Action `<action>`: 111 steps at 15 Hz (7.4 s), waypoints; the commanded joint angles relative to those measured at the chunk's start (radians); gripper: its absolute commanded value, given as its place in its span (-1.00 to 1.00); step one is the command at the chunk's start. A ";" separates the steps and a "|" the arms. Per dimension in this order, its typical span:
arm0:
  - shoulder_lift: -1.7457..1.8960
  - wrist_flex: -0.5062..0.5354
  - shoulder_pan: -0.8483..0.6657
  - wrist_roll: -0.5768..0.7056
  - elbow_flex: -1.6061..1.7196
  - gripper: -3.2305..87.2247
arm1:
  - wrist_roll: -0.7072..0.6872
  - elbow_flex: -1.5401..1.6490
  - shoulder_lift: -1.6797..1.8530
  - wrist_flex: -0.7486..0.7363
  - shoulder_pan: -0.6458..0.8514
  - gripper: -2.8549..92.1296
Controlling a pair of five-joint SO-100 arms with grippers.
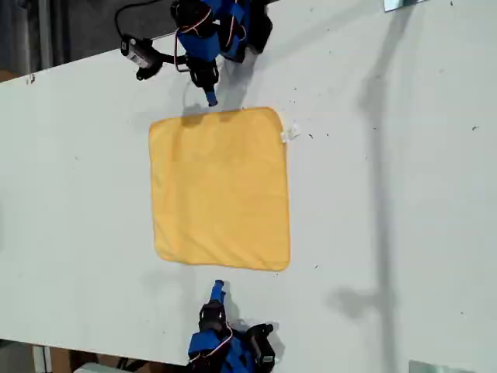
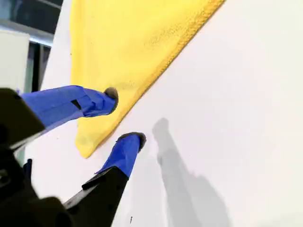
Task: Grasp corners of a square towel and fold twice.
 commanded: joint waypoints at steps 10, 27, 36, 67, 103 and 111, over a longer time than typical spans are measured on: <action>0.008 -0.067 0.233 -0.278 -0.028 -0.76 | 0.629 -0.015 -0.003 0.107 -0.006 -0.90; 0.005 -0.110 0.190 -0.394 0.012 -0.72 | 0.367 -0.505 -1.399 -0.379 -0.719 -0.34; -0.038 -0.133 0.256 -0.385 -0.012 -0.78 | 0.324 -0.652 -1.666 -0.430 -0.676 -0.94; -1.755 -0.005 0.614 -0.549 -1.454 -0.94 | 0.239 -0.692 -1.086 -0.178 -0.586 -0.94; -1.919 -0.310 -0.345 0.247 -1.447 -0.94 | -0.245 -0.623 -1.361 -0.511 0.419 -0.94; -2.033 -0.175 -0.436 0.198 -1.540 -0.73 | -0.210 -0.537 -1.227 -0.500 0.472 -0.44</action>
